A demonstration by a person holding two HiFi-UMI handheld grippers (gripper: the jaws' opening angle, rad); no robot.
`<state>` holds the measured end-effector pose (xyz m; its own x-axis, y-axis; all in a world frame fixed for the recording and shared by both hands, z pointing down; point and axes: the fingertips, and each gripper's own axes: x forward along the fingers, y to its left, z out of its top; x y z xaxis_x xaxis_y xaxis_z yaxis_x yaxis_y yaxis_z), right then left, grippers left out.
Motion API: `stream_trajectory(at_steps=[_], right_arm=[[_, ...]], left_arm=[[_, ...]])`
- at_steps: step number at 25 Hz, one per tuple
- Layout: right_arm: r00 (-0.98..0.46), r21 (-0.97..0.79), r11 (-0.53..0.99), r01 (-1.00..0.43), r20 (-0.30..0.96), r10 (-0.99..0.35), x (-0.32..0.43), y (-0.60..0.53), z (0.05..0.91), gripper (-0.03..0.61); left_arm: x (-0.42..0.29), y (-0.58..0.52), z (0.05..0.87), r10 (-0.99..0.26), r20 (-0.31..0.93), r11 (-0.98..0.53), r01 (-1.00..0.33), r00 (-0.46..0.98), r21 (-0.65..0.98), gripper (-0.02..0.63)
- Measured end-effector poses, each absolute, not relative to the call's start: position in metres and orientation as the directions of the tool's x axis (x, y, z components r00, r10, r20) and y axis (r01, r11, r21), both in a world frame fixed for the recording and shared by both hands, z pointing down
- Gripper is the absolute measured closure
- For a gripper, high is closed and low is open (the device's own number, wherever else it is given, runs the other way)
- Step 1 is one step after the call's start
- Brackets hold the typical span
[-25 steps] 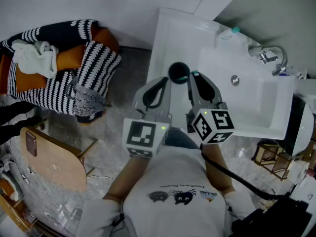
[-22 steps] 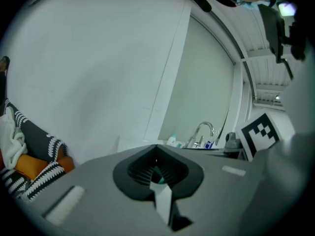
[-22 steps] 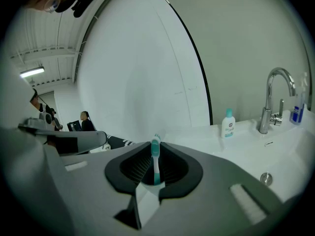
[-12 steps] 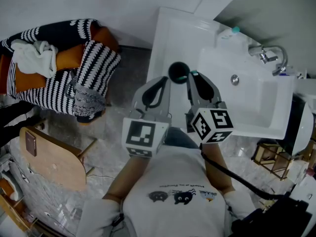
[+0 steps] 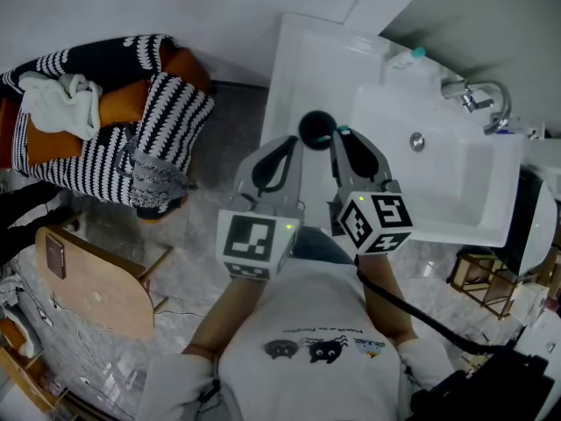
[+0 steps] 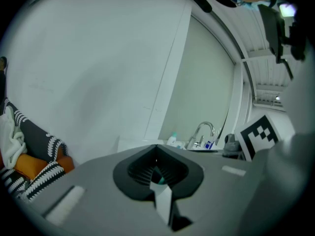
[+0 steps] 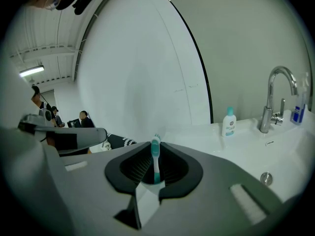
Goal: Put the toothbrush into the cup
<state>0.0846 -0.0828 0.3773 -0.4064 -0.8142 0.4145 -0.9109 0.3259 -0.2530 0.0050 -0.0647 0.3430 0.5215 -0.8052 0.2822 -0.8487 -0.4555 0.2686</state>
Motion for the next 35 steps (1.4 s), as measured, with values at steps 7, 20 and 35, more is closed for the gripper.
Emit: stream_trajectory(at_steps=[7,20,35], right_arm=[[-0.405,-0.250,0.325,-0.912,0.420,-0.812,0.083,-0.083,0.380,0.523],[-0.398,-0.249,0.318,-0.915,0.428,-0.811,0.083,-0.085,0.385,0.523],[-0.393,-0.248,0.311,-0.918,0.446,-0.804,0.085,-0.087,0.394,0.523]], left_arm=[[0.003,-0.066,0.345,-0.805,0.282,-0.454,-0.848,0.522,0.272,0.614],[0.002,-0.069,0.346,-0.803,0.284,-0.457,-0.847,0.524,0.272,0.614],[0.004,-0.071,0.350,-0.798,0.288,-0.460,-0.844,0.530,0.277,0.614]])
